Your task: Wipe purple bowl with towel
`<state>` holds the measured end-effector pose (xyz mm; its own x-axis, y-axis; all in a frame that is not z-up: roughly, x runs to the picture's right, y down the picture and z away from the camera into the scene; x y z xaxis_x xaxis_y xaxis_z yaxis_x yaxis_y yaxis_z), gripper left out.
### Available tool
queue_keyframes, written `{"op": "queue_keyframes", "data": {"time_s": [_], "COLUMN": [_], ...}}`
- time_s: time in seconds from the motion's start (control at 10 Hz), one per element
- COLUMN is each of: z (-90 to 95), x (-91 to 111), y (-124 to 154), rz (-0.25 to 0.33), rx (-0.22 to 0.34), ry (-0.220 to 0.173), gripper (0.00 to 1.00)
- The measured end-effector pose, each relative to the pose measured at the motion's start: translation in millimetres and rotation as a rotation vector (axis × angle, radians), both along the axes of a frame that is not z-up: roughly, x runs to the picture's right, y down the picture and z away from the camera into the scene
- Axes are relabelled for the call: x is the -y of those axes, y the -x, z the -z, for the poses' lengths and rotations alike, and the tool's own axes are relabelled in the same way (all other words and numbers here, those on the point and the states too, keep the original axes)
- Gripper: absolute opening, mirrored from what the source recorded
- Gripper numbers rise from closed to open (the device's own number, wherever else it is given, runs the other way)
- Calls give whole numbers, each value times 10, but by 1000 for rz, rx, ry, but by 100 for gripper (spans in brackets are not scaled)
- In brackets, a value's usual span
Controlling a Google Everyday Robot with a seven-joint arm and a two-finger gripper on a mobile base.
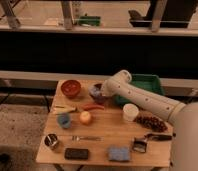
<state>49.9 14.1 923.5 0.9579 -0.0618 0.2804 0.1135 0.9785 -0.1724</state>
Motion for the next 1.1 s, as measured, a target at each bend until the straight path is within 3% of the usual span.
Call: {"op": "queue_keyframes", "data": {"time_s": [0.4,0.7,0.8,1.1], "z": [19,31,39,53], "x": [-42,18,34,86], "y": [-64,-101,-120,-102], "rz": [-22,-53,-67,-91], "rx": [-7,-7,-12,-3], "ry": [6,-14,-19,-10], "gripper": [3,3,9,39]}}
